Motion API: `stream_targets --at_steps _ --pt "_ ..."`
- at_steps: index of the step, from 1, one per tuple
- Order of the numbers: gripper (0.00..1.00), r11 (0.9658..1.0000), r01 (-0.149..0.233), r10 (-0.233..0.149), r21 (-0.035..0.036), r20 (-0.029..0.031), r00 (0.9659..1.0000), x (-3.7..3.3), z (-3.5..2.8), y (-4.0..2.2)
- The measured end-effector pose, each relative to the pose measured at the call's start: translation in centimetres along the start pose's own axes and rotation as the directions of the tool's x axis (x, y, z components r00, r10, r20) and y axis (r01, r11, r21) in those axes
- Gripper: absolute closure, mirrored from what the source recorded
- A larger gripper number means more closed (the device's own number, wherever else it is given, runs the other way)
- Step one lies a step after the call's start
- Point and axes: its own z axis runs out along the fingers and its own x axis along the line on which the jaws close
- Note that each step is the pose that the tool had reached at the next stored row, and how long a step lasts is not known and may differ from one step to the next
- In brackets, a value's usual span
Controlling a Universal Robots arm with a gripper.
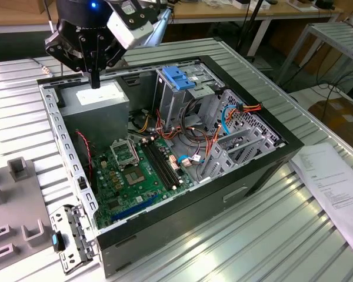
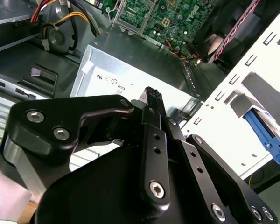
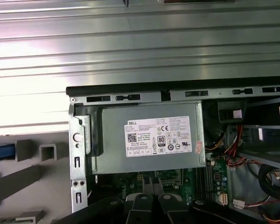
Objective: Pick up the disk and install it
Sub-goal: 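Reach for the disk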
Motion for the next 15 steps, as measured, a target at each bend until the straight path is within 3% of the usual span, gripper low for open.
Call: stream_targets --at_steps 6,15 --pt "0.89 1.0 0.0 0.0 0.0001 0.0 1.0 0.48 -0.02 -0.04" --pt "0.89 1.0 0.0 0.0 0.0 0.0 1.0 0.63 -0.02 -0.05"
